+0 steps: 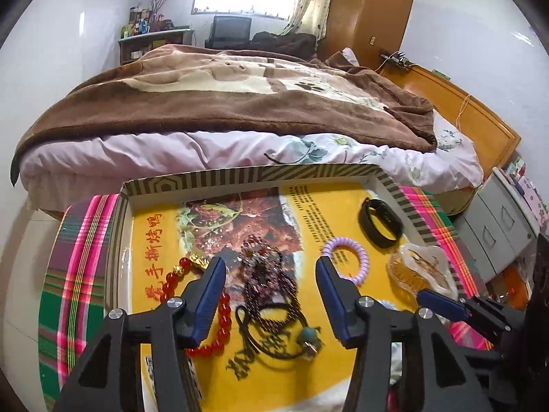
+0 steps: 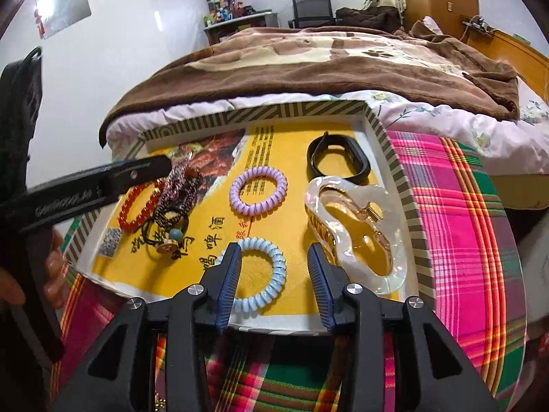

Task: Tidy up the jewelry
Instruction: 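Open the left tool over the tray while the right tool releases the blue coil inside, then move the right tool to the black hair tie with bead and grasp it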

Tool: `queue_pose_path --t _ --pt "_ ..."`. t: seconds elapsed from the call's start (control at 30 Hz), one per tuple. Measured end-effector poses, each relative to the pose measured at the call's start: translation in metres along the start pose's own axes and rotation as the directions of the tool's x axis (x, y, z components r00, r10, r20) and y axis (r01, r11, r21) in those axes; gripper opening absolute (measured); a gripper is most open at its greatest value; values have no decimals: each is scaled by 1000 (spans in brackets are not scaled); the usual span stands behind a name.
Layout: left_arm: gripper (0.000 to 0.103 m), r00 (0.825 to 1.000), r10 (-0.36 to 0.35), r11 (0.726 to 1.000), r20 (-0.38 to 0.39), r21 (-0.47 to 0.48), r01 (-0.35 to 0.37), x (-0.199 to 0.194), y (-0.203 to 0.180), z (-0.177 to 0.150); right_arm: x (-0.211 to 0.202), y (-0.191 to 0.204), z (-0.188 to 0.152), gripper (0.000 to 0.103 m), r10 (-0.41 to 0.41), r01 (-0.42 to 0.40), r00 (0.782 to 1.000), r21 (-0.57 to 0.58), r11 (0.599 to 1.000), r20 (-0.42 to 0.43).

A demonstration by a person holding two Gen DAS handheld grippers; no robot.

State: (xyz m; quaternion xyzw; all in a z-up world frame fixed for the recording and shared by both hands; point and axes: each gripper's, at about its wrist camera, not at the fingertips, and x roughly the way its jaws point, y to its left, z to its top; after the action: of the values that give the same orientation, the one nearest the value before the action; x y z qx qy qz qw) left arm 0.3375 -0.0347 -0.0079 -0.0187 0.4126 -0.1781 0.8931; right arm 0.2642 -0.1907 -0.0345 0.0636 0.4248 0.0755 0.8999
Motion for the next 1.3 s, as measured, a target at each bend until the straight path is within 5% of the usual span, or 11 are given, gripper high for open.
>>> queue_pose_path --t 0.77,1.3 --pt "65 994 20 1000 110 12 -22 -115 -28 -58 -84 2 -33 42 20 -19 996 -3 1000 93" --pt "70 995 7 996 103 -91 2 -152 -11 -130 -90 -23 -98 45 -10 10 1000 81 997 -10"
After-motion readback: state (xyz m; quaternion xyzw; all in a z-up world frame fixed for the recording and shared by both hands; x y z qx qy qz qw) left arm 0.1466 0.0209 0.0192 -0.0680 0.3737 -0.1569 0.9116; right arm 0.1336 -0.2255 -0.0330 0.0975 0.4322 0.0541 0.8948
